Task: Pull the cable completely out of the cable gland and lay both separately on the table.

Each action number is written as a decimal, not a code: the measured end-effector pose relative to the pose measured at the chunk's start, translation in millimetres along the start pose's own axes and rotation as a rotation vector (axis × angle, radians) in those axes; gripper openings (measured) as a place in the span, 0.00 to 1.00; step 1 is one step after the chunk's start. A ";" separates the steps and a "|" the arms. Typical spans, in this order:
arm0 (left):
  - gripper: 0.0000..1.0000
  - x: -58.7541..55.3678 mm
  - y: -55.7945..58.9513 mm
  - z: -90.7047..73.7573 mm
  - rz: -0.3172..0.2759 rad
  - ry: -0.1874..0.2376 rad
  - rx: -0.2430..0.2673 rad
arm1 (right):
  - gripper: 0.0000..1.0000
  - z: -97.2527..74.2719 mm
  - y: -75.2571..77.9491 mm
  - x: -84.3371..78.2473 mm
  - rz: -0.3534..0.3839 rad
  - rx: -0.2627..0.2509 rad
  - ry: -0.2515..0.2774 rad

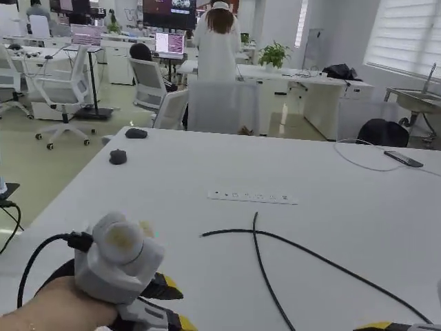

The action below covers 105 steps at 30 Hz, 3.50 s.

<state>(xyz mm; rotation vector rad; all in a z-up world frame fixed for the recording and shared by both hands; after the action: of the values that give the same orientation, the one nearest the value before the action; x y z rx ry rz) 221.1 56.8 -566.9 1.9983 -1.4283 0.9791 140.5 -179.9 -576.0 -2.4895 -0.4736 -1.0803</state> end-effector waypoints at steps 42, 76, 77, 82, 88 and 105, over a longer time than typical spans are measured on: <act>0.38 -76.5 16.4 -78.3 -0.468 0.137 0.249 | 0.39 4.2 -24.1 -40.8 0.138 0.057 -0.112; 0.40 -89.1 17.8 -81.1 -0.489 0.107 0.265 | 0.41 1.6 -21.6 -40.4 0.126 0.041 -0.137; 0.40 -89.6 17.2 -81.1 -0.490 0.104 0.268 | 0.41 1.6 -21.4 -40.5 0.126 0.040 -0.138; 0.40 -91.6 14.1 -80.9 -0.493 0.100 0.276 | 0.41 2.4 -18.8 -41.3 0.129 0.035 -0.145; 0.40 -92.7 11.5 -78.9 -0.495 0.094 0.280 | 0.41 4.7 -17.7 -40.3 0.130 0.037 -0.148; 0.40 -91.6 9.4 -73.5 -0.495 0.089 0.276 | 0.42 5.4 -12.4 -42.1 0.141 0.033 -0.148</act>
<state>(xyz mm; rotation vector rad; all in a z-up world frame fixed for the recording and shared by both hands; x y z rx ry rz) 174.7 161.9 -593.2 2.3135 -0.7186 1.0565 111.1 -173.0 -608.3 -2.5419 -0.3477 -0.8320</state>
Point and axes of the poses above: the centre of the closed fingertips' face, and the gripper's own axes: z roughly forward along the fingers, y roughly to its right, x roughly out of its top, the point moved 4 cm from there along -z, roughly backward along the fingers, and after that the axes turned 2 degrees about z, right-handed, at the moved point
